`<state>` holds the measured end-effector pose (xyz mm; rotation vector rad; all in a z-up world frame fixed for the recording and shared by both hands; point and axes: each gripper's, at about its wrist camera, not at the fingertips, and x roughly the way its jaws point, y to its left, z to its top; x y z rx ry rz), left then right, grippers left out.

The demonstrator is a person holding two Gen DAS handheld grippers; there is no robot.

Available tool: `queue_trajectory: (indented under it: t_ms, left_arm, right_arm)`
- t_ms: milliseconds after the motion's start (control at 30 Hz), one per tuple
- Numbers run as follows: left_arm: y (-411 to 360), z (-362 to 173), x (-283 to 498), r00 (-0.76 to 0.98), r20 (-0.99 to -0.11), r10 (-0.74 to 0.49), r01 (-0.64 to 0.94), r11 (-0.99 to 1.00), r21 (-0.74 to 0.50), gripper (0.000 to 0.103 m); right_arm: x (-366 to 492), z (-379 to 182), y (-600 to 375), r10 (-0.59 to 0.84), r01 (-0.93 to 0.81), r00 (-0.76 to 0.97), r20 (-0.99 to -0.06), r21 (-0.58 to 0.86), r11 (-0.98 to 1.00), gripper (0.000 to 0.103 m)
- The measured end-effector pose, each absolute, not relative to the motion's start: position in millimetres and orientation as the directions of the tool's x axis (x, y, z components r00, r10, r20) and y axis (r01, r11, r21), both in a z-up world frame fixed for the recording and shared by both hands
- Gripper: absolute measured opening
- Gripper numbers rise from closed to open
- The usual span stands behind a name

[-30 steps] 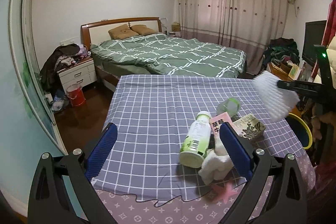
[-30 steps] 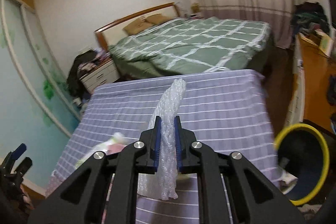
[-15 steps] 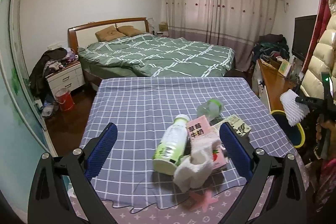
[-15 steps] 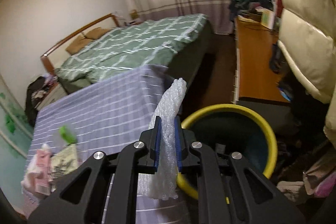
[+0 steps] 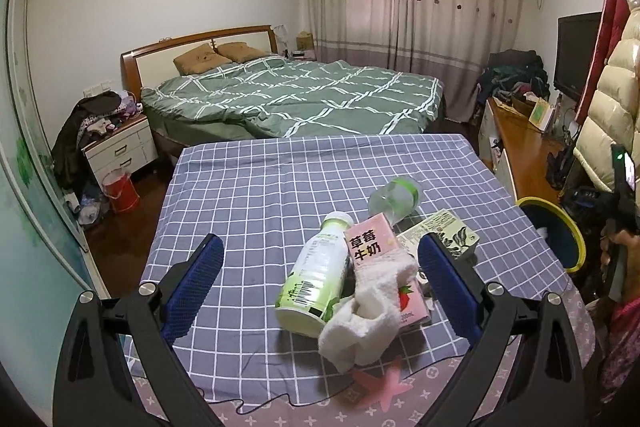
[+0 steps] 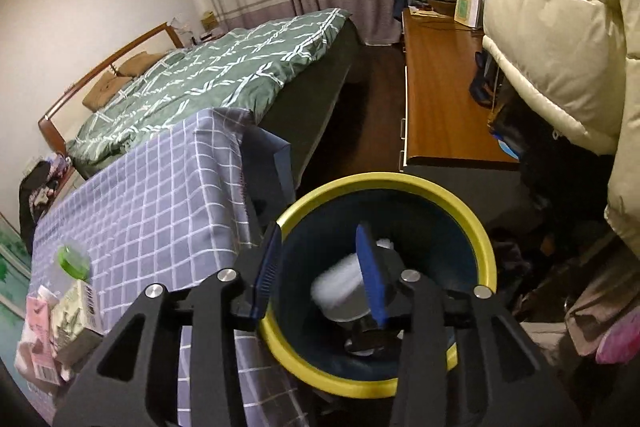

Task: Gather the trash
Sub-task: 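Carry the foam net with the right tool and release it into the bin, then grasp the green-labelled white bottle with the left tool and lift it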

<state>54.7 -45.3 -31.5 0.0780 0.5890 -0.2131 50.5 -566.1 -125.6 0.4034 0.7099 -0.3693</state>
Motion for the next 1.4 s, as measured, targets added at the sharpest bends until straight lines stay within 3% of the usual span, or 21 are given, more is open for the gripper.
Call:
queue_trajectory:
  t_ms: [133,300,433,633,833,967,1133,1400]
  left_arm:
    - [-42,-37,65,0.801,-0.570,-0.185,0.239,0.971,0.022,0.096]
    - [-33,-52,87,0.775,-0.604,-0.186,0.267,0.963,0.045,0.096]
    - [-30,-64,107,0.737,-0.645,-0.204,0.306,0.951,0.048,0.086]
    - [-30,-88,148,0.630,-0.742,-0.231,0.379,0.925,0.034,0.074]
    - [-42,-108,161,0.540,-0.805,-0.246,0.450,0.893,0.028,0.074]
    - [-49,-122,162,0.510,-0.826,-0.241,0.464,0.886,0.028,0.074]
    - [-45,-130,165,0.494,-0.835,-0.241,0.459,0.889,0.015,0.066]
    - [-19,-137,192,0.547,-0.805,-0.230,0.419,0.908,0.025,0.063]
  right_arm:
    - [50,-104,-535,-0.176,0.409,0.760,-0.625,0.251,0.877,0.052]
    - [67,-86,-489,-0.060,0.287,0.831,-0.553,0.335,0.898,0.054]
    - [93,-79,-458,0.025,0.206,0.848,-0.530,0.373,0.905,0.055]
    - [117,-93,-444,0.078,0.182,0.821,-0.565,0.389,0.903,0.055]
    - [119,-101,-453,0.092,0.196,0.808,-0.582,0.412,0.890,0.055]
    - [120,-103,-448,0.105,0.180,0.803,-0.587,0.407,0.896,0.055]
    - [120,-104,-446,0.110,0.178,0.799,-0.591,0.408,0.896,0.055]
    - [121,-107,-445,0.128,0.166,0.793,-0.595,0.413,0.895,0.055]
